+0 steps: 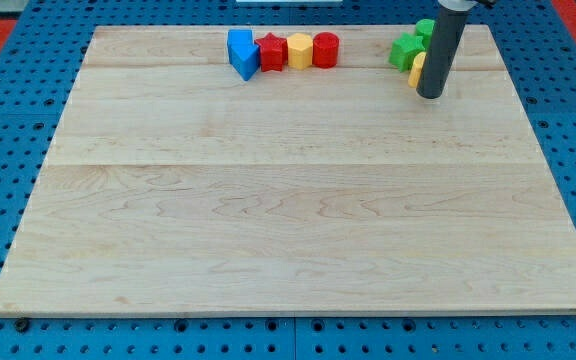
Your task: Move the yellow heart to the bottom right side of the board
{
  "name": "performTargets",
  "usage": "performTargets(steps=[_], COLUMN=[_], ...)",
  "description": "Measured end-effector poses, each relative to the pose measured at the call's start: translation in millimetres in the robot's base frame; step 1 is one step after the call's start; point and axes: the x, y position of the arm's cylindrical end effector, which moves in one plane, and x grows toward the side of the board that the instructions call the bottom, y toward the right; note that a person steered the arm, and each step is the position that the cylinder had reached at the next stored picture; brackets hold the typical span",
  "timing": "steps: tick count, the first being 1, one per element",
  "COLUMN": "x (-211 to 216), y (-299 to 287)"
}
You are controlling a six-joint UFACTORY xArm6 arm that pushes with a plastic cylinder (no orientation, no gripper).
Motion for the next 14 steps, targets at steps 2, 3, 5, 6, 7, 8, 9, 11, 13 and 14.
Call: performTargets(steps=[2,3,5,6,7,8,9,11,13,14], x=[26.1,-47.9,-134.9,-117.9,-59.0,-40.5,-64.2,15.0,38.0,42.3], y=[60.5,149.2,86.4,25.0,-23.0,-18.0,-6.0,-19.3,-84.3,-115.3])
